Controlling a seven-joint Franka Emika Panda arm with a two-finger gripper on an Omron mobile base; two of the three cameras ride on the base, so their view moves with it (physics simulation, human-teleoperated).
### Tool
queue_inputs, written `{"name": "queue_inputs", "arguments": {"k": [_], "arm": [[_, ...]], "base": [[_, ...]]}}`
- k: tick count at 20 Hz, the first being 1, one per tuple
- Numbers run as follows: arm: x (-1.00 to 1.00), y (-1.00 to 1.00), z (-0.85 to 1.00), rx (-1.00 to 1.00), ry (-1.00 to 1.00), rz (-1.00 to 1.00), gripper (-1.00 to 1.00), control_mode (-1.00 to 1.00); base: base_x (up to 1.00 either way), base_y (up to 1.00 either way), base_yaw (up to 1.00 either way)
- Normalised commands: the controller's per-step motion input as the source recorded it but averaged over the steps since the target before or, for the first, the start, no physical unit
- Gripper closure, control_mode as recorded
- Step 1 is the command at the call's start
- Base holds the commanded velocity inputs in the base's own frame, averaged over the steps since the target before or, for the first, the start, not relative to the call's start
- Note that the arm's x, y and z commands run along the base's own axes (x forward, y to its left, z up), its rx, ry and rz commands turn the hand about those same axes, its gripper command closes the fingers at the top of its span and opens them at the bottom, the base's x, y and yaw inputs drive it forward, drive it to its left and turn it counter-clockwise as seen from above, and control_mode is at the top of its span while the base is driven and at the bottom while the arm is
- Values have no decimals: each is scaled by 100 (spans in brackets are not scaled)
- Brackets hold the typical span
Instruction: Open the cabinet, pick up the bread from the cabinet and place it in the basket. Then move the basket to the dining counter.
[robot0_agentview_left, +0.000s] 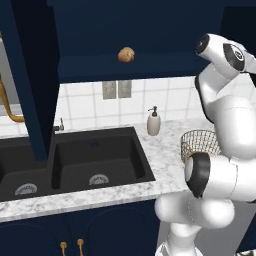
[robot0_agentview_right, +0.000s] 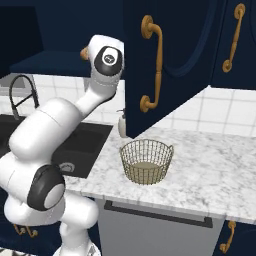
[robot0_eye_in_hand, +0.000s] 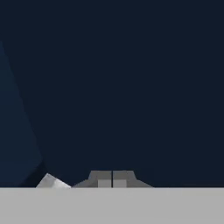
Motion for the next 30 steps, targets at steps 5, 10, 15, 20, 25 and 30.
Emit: {"name": "queue_inputs", "arguments": {"k": [5, 10, 15, 20, 25, 30], "arm": [[15, -72, 0, 3, -1, -39, 100, -100], [2, -100, -4, 5, 0, -38, 100, -100], [0, -100, -1, 10, -1, -33, 100, -100], [-20, -1, 0, 3, -2, -6, 100, -100], [-100, 69, 0, 0, -2, 37, 100, -100], [-99, 54, -24, 0, 0, 55, 100, -100]], "base": [[0, 0, 0], [0, 0, 0], [0, 0, 0], [0, 0, 0], [0, 0, 0], [0, 0, 0]]}}
